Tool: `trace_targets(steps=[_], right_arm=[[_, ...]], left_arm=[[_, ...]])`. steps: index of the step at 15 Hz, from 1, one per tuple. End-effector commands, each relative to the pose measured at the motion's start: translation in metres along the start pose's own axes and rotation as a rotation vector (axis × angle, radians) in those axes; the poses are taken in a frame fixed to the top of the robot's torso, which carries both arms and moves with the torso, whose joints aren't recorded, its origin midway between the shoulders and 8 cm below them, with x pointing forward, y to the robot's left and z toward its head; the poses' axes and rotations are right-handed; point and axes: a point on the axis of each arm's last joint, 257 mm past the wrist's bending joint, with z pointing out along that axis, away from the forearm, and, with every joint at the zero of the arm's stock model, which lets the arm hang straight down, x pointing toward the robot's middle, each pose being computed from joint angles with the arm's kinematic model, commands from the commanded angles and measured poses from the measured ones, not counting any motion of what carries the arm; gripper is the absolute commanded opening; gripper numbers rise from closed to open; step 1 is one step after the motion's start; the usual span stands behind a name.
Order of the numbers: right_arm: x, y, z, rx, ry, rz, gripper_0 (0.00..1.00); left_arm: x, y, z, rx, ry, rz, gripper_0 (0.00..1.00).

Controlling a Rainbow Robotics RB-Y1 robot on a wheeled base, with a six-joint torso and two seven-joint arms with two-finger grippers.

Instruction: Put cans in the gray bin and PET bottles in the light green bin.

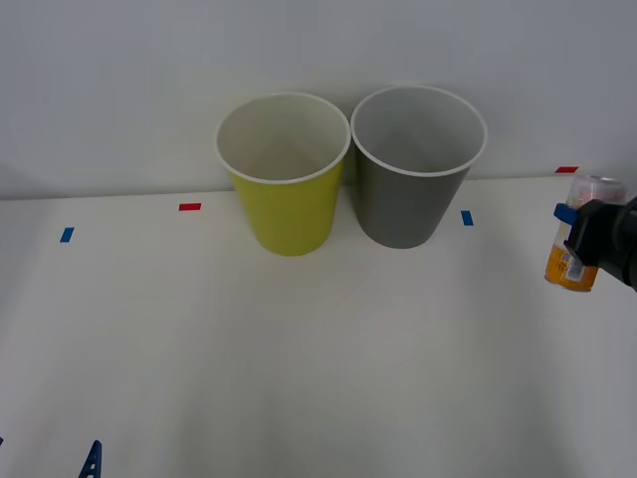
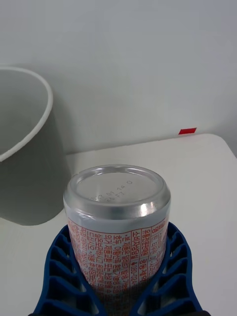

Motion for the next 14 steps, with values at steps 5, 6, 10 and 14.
trace_targets(steps=[5, 6, 10, 14], right_arm=[[-0.086, 0.053, -0.009, -0.108, -0.213, -0.010, 0.00], [-0.097, 0.062, -0.011, -0.122, -0.243, -0.019, 0.00], [-0.141, 0.095, -0.019, -0.176, -0.381, -0.056, 0.00], [-0.174, 0.131, -0.013, -0.213, -0.497, -0.122, 0.00]], left_arm=[[0.000, 0.000, 0.000, 0.000, 0.000, 0.000, 0.98], [0.000, 0.000, 0.000, 0.000, 0.000, 0.000, 0.97], [0.000, 0.000, 0.000, 0.000, 0.000, 0.000, 0.97], [0.000, 0.000, 0.000, 0.000, 0.000, 0.000, 0.97]])
